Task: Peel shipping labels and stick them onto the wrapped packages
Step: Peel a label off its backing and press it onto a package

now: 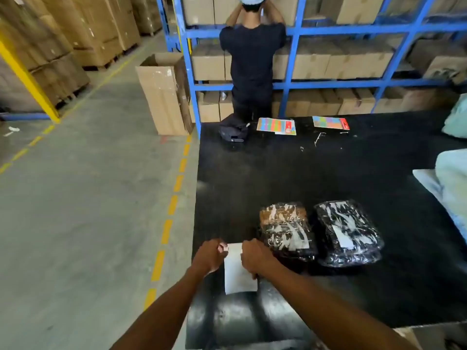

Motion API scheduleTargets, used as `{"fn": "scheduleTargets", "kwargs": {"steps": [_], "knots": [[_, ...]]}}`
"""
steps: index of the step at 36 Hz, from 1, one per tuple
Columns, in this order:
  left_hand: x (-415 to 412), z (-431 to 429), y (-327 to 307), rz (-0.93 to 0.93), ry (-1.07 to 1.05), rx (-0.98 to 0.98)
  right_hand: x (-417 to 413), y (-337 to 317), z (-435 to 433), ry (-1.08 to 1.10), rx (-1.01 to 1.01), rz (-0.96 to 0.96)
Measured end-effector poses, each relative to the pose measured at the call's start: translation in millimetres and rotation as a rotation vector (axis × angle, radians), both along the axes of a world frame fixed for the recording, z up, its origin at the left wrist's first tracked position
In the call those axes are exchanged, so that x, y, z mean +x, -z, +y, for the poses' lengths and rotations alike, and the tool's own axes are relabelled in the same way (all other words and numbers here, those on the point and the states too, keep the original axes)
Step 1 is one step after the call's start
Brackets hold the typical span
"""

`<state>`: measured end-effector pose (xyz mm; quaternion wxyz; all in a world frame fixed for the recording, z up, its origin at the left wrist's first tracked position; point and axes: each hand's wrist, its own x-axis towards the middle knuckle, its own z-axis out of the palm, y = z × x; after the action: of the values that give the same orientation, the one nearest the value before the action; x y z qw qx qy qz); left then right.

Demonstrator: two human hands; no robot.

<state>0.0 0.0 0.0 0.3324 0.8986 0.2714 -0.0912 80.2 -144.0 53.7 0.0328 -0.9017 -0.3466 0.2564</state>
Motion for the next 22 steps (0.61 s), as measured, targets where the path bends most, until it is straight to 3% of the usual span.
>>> {"fn": "scheduleTargets", "kwargs": {"steps": [7, 13, 18, 22], "knots": [[10, -11, 10, 0.101, -0.131, -0.104, -14, 36, 18, 0.351, -0.069, 0.173], [14, -21, 25, 0.152, -0.218, -0.201, -11, 38, 24, 0.374, -0.073, 0.166], [19, -19, 27, 0.080, -0.427, -0.306, -3, 36, 25, 0.436, 0.024, 0.187], [18, -5, 14, -0.057, -0.579, -0.543, -1, 30, 28, 0.473, 0.179, 0.170]]}}
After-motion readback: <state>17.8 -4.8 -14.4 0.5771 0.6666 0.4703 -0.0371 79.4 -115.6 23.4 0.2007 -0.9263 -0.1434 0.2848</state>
